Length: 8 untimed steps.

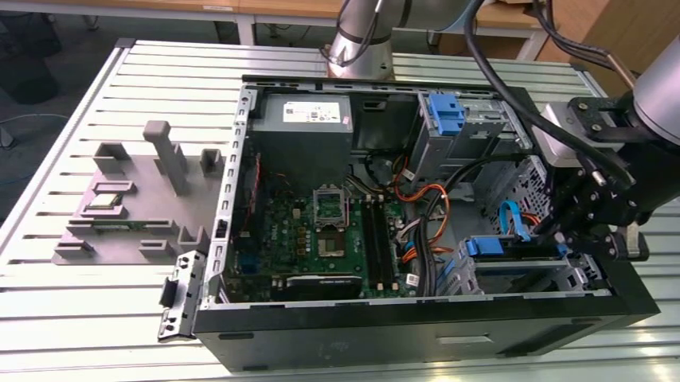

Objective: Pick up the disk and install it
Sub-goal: 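Insert the second disk wire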

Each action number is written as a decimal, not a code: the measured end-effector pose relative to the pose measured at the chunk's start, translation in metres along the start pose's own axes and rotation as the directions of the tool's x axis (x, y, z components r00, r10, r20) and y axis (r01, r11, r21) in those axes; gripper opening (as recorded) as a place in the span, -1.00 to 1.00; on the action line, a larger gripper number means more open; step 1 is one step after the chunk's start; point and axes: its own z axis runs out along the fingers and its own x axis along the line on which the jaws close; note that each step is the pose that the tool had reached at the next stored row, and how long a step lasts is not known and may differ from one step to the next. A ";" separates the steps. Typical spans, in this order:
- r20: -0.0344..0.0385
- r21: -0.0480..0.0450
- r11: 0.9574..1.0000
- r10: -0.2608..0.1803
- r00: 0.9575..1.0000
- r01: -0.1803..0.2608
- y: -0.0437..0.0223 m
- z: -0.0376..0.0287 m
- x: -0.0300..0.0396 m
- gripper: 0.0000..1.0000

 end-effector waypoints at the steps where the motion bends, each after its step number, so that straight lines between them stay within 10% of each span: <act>1: -0.001 0.000 1.000 0.000 1.000 0.000 0.0000 0.0008 0.0000 -0.65; 8: -0.003 0.000 1.000 0.000 1.000 0.000 0.0001 0.0014 0.0001 -0.65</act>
